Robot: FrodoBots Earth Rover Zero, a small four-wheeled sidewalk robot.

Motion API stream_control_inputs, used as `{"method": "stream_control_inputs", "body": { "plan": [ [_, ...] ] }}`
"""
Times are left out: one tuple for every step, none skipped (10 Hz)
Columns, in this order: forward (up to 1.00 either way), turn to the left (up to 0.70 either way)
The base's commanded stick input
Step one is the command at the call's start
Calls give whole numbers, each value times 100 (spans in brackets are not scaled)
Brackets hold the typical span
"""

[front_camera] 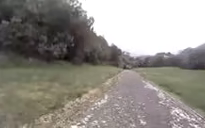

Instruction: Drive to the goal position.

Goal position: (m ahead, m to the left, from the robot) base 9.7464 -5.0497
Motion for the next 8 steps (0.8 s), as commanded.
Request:
{"method": "stream_control_inputs", "body": {
  "plan": [
    [85,-27],
    [85,-27],
    [85,-16],
    [85,-1],
    [85,0],
    [85,0],
    [85,0],
    [85,0]
  ]
}}
